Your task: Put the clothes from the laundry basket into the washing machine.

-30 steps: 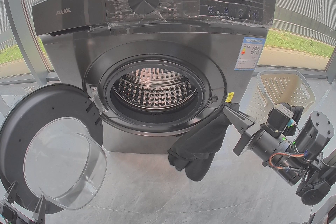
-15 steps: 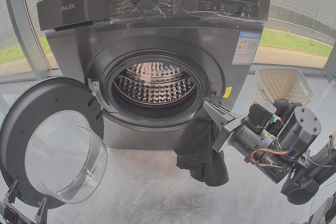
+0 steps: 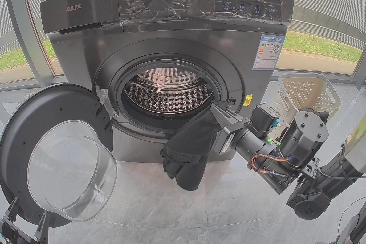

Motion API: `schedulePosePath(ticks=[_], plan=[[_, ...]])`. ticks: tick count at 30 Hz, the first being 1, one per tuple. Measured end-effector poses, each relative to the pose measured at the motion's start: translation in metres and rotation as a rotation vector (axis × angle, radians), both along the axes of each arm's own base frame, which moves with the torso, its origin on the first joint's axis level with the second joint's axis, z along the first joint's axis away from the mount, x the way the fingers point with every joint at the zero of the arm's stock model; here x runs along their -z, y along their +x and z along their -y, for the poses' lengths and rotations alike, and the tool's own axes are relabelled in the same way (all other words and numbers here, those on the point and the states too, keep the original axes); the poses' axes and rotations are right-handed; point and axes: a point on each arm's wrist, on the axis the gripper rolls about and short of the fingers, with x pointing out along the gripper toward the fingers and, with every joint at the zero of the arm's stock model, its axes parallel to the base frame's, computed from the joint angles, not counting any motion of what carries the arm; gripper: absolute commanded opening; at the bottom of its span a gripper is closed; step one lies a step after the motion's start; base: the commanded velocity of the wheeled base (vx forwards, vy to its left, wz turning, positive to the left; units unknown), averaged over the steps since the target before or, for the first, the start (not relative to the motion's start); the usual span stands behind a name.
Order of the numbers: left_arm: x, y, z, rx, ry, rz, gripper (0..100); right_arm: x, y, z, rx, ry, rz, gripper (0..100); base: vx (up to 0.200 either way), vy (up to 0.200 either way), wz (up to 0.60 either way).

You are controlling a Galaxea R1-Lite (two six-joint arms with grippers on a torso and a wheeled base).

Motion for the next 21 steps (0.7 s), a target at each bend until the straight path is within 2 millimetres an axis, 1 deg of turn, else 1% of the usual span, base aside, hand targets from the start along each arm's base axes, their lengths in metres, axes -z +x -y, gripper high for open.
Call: schedulePosePath(ticks=[3, 5, 8, 10, 13, 16, 19, 21], plan=[[-0.003, 0.000, 0.000, -0.003, -0.010, 0.020, 100, -0.002, 0.001, -0.003, -0.008, 0.007, 0.009, 0, 0.000, 0.000, 0.00], [-0.010, -0.002, 0.000, 0.014, -0.015, 0.049, 100, -0.002, 0.001, -0.004, -0.015, 0.008, 0.013, 0, 0.000, 0.000, 0.00], [-0.030, -0.007, 0.001, 0.079, -0.018, 0.092, 100, -0.004, 0.000, -0.007, -0.029, 0.012, 0.020, 0, 0.000, 0.000, 0.00], [-0.051, -0.011, 0.003, 0.155, -0.014, 0.125, 100, -0.006, 0.001, -0.008, -0.036, 0.011, 0.022, 0, 0.000, 0.000, 0.00], [-0.072, -0.009, 0.004, 0.241, -0.005, 0.123, 100, -0.008, 0.001, -0.011, -0.043, 0.012, 0.026, 0, 0.000, 0.000, 0.00], [-0.090, 0.004, 0.006, 0.318, 0.014, 0.094, 100, -0.011, 0.002, -0.013, -0.048, 0.015, 0.030, 0, 0.000, 0.000, 0.00], [-0.105, 0.024, 0.008, 0.386, 0.032, 0.054, 100, -0.013, 0.003, -0.014, -0.052, 0.019, 0.035, 0, 0.000, 0.000, 0.00], [-0.112, 0.041, 0.009, 0.435, 0.040, 0.019, 100, -0.014, 0.004, -0.015, -0.053, 0.021, 0.037, 0, 0.000, 0.000, 0.00]])
